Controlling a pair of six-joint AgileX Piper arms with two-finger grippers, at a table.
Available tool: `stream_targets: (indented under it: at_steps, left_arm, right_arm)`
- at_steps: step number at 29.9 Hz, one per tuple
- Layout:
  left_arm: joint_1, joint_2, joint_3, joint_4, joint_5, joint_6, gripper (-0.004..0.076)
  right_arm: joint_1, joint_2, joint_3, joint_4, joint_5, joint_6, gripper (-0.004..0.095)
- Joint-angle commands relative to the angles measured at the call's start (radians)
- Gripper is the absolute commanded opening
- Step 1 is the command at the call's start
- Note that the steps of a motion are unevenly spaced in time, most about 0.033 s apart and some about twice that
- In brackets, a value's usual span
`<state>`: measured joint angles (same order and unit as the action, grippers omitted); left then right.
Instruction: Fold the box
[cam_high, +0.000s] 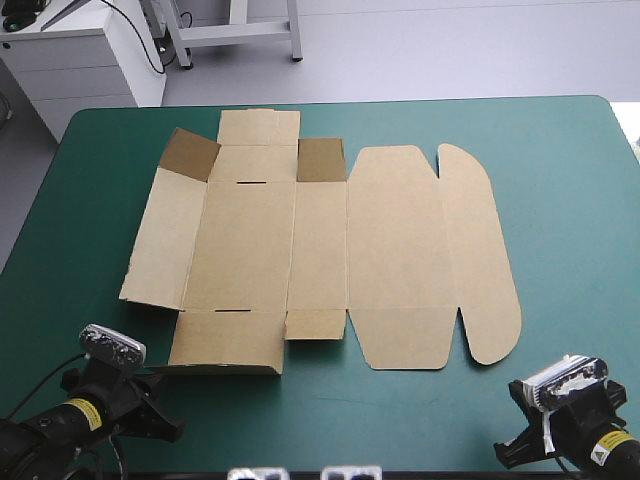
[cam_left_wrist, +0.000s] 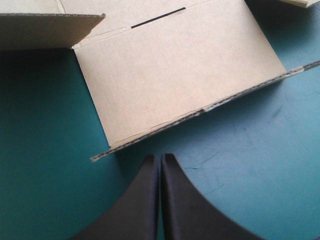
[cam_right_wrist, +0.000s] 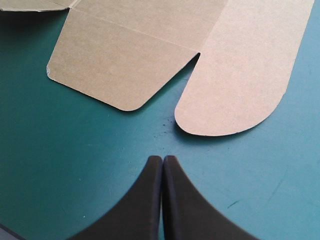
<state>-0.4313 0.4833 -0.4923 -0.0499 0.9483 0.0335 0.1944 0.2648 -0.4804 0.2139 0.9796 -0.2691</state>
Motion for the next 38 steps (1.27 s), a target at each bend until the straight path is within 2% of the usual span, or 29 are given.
stream_targets:
  at_steps: [1,14,22,28,38]
  left_arm:
    - [-0.001,0.006,-0.024,-0.009,-0.046,-0.008,-0.0008]
    - [-0.001,0.006,-0.032,-0.001,-0.049,-0.001,-0.0008]
    - [-0.001,0.039,-0.198,0.018,-0.039,-0.034,-0.0008]
    - [-0.001,0.207,-0.39,0.09,0.022,-0.065,-0.0008]
    - [0.013,0.647,-0.742,0.191,0.016,-0.05,0.0018]
  right_arm:
    - [-0.001,0.009,-0.022,0.008,-0.059,-0.005,-0.002]
    - [-0.001,0.009,-0.022,0.008,-0.059,-0.005,-0.002]
    - [-0.001,0.009,-0.022,0.008,-0.059,-0.005,-0.002]
    - [-0.001,0.009,-0.022,0.008,-0.059,-0.005,-0.002]
    - [-0.001,0.009,-0.022,0.008,-0.059,-0.005,-0.002]
